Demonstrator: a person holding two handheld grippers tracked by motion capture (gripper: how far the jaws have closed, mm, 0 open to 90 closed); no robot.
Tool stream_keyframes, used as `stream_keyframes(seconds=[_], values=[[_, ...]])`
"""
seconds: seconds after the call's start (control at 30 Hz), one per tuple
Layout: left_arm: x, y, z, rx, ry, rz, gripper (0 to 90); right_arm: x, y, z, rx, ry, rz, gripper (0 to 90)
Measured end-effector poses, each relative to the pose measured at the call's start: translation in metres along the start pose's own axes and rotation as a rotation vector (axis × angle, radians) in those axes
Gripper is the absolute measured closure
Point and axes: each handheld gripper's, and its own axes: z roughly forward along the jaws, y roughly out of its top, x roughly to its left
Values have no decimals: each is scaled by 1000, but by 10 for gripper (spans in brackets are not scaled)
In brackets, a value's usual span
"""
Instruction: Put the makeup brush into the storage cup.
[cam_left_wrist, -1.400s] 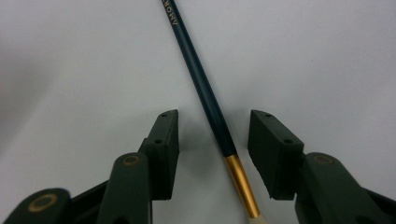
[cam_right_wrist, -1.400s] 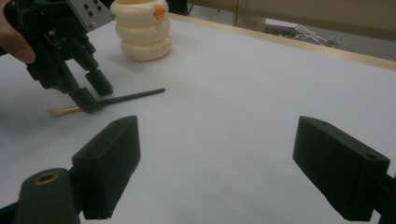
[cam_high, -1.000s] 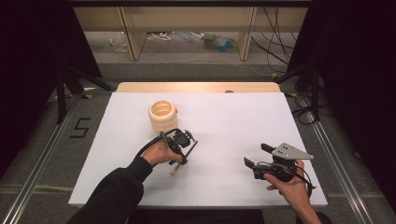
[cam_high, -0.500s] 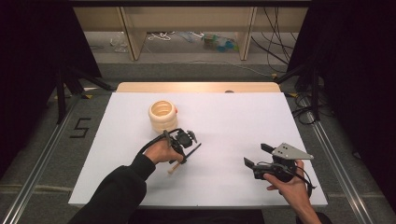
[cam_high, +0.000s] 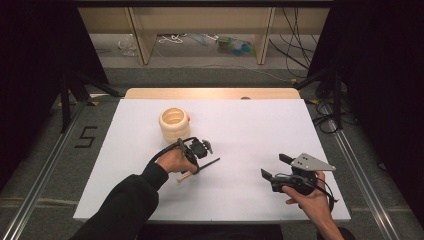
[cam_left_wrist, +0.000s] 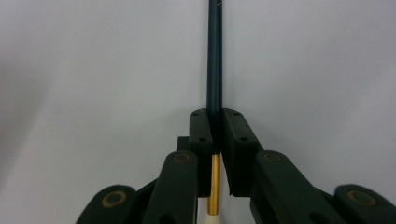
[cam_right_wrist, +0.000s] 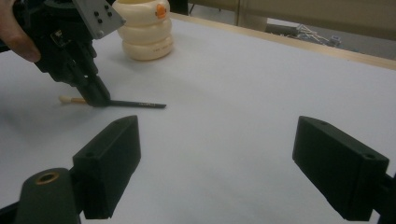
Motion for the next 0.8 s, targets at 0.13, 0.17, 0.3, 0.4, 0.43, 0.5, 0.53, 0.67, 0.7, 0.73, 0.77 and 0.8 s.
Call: stream_keyframes(seconds=[0.13,0.17,0.3,0.4,0.43,0.5,0.53,0.67,0.7,0.73,0.77,0.8], values=[[1,-1,0,-3,-7,30,830,0,0,0,6,0,0,165],[1,-1,0,-3,-7,30,830,0,0,-1,8,2,-2,164],[3,-3,-4,-22,-12,43,830,0,0,0,7,4,-5,165],[4,-3,-7,-24,-10,49,831,0,0,0,5,3,-6,165],[3,-4,-9,-34,-12,45,830,0,1,0,-10,-6,-25,165],[1,-5,-13,-48,-26,59,830,2,2,-1,9,-1,-19,165],[1,-5,-13,-48,-26,59,830,2,2,-1,9,-1,-19,165],[-4,-7,-17,-49,-43,74,830,5,2,1,-10,18,-34,162],[-6,-7,-19,-52,-43,87,830,5,3,1,-9,20,-48,160],[-8,-8,-20,-53,-46,97,830,7,3,2,-16,39,-50,160],[-12,-8,-22,-62,-59,105,830,10,3,4,-41,45,-69,160],[-12,-8,-22,-62,-59,105,830,10,3,4,-41,45,-69,160]])
